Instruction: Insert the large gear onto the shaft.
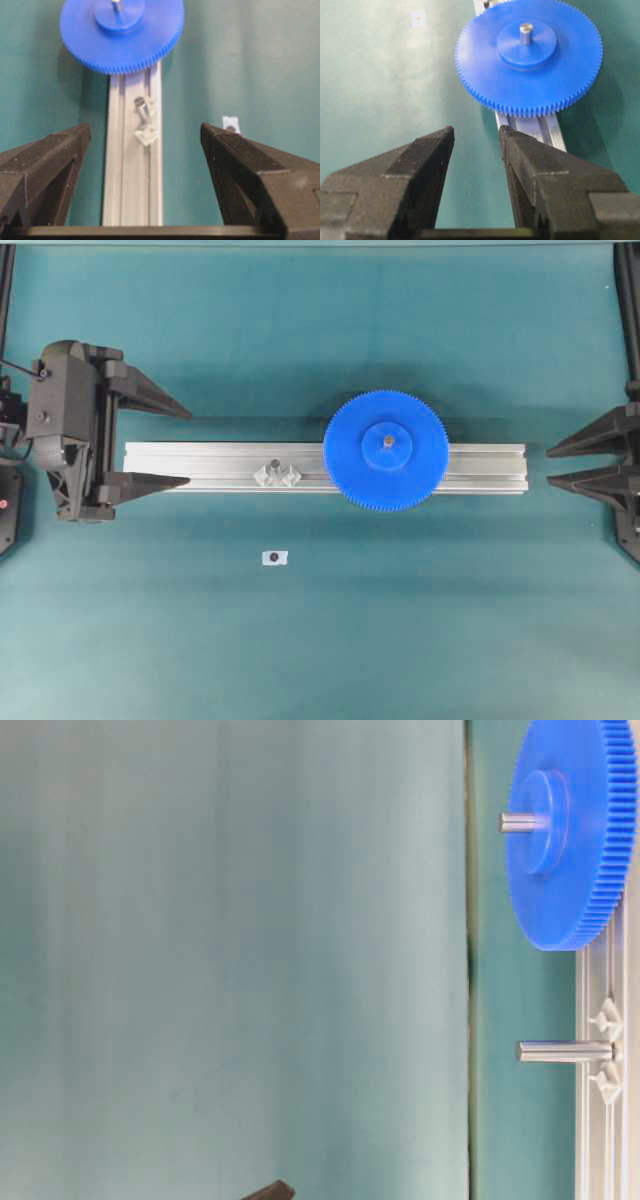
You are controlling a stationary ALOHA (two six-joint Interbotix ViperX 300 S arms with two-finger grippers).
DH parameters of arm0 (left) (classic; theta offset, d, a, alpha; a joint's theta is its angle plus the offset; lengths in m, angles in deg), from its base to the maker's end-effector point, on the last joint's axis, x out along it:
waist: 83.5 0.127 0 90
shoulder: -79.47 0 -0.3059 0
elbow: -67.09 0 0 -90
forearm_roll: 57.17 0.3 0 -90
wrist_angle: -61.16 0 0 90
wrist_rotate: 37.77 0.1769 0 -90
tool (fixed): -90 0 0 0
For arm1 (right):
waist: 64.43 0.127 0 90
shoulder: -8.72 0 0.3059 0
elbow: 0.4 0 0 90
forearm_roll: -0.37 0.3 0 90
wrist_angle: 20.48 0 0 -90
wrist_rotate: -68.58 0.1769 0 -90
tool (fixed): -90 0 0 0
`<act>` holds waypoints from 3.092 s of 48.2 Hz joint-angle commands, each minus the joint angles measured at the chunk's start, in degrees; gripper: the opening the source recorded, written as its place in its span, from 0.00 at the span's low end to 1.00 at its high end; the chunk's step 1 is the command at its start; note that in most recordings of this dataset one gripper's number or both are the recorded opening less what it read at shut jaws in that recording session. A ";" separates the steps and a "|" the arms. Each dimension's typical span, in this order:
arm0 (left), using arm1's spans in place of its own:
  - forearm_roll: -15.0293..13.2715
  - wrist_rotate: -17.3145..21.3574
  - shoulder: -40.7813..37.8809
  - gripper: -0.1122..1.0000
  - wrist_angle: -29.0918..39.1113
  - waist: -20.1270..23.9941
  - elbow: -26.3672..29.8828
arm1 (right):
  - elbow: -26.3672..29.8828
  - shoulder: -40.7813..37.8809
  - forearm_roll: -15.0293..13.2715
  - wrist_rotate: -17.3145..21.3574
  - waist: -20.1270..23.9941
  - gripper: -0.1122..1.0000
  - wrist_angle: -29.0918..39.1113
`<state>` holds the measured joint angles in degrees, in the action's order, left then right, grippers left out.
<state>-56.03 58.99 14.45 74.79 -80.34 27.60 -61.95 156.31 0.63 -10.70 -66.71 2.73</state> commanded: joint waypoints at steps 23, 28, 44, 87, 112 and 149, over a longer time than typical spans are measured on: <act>0.00 -0.09 0.44 0.88 -1.05 -0.44 0.35 | 0.62 -0.35 -0.09 0.53 -0.18 0.55 -0.44; 0.00 -0.09 0.44 0.88 -1.05 -0.53 0.26 | 0.62 -0.35 0.00 0.53 -0.26 0.55 -0.44; 0.09 -0.09 0.44 0.88 -1.05 -0.44 -0.18 | 0.62 -0.35 -0.09 0.53 -0.18 0.55 -0.53; 0.09 -4.31 0.44 0.88 -6.68 -0.44 -1.76 | 0.62 -0.35 0.00 0.53 -0.18 0.55 -0.62; 0.09 -4.48 0.44 0.88 -6.77 -0.44 -2.20 | 0.26 -0.35 0.00 0.53 -0.18 0.55 -0.62; 0.09 -4.66 -0.53 0.88 -6.77 -0.44 -2.55 | -0.09 -0.35 -0.09 0.53 -0.18 0.55 -0.62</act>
<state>-56.03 54.42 13.92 68.55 -80.60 24.44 -62.48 156.40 0.63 -10.70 -66.80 2.55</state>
